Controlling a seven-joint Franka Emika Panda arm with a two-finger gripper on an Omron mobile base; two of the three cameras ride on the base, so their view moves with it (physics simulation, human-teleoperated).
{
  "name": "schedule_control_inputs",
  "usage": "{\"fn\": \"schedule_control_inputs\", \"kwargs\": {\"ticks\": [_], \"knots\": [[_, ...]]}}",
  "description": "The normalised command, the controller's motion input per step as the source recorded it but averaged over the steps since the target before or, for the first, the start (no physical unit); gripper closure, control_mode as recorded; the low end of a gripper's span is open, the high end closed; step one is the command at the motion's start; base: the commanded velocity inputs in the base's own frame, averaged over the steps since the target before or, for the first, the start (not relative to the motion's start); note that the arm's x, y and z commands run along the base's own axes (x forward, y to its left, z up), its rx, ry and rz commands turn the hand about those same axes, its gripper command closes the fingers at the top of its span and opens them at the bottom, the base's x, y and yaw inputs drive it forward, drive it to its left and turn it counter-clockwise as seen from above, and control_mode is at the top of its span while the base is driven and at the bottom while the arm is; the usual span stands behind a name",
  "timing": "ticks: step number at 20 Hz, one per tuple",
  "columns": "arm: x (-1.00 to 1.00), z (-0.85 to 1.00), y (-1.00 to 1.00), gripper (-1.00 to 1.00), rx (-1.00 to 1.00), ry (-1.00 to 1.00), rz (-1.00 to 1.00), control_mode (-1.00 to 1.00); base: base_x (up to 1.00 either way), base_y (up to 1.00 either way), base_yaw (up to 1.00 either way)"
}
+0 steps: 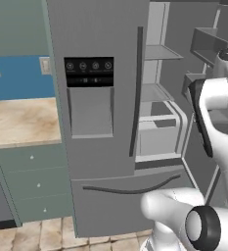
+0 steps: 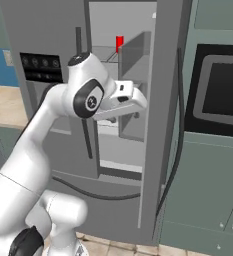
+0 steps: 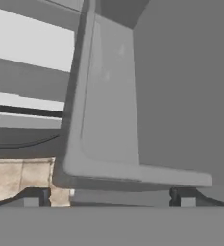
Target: Open the fridge, grab two sodas, and place both sodas inside the bowl with ice on the dining counter.
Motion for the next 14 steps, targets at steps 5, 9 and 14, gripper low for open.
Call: {"fn": "schedule_control_inputs", "kwargs": {"ticks": [5,9,14], "knots": [[-0.6,0.0,-0.17,-1.0,0.08,-0.14,0.0,-1.0,0.0,0.0,0.0],[-0.8,0.0,0.32,-1.0,0.05,-0.1,0.0,-1.0,0.0,0.0,0.0],[-0.74,-0.14,0.89,-1.0,0.04,-0.08,0.02,-1.0,0.0,0.0,0.0]]}}
